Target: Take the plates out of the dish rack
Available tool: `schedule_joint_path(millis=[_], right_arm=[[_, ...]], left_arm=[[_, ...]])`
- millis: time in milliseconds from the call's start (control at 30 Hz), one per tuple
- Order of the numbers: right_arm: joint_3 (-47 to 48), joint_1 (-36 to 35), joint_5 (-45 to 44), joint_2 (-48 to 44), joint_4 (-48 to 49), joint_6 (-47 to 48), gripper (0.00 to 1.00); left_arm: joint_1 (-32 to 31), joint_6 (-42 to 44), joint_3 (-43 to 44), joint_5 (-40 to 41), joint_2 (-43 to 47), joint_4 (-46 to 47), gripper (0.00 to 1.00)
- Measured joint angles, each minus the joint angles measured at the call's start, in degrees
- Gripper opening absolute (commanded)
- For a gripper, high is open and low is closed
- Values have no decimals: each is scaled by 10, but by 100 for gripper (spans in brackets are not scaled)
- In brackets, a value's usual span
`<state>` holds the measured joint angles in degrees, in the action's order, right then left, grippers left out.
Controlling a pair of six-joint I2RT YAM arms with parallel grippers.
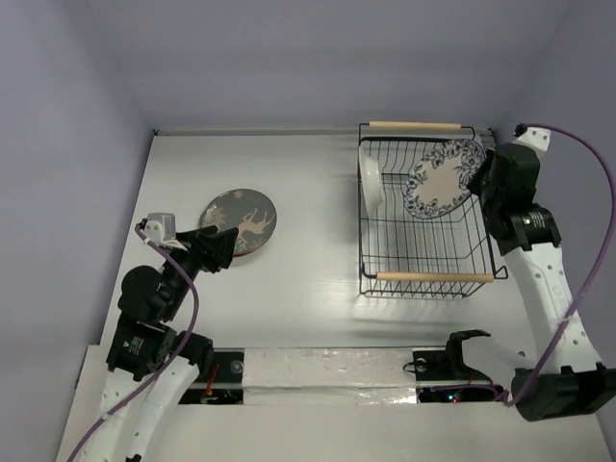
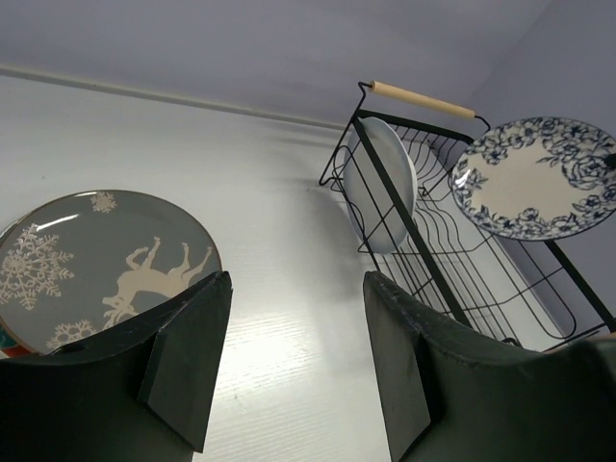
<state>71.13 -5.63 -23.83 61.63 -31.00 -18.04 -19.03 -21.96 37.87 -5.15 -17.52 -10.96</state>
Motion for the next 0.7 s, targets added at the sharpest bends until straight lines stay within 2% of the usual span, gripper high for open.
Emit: schedule_joint_path(millis=[367, 533, 700], right_arm=[[2, 0, 78, -84, 22, -39, 0], [5, 1, 151, -82, 39, -68, 0], [4, -28, 244, -47, 110, -118, 0]], left_arm=[[0, 0, 0, 0, 0, 0, 54], [0, 0, 0, 0, 0, 0, 54], [0, 0, 0, 0, 0, 0, 54]])
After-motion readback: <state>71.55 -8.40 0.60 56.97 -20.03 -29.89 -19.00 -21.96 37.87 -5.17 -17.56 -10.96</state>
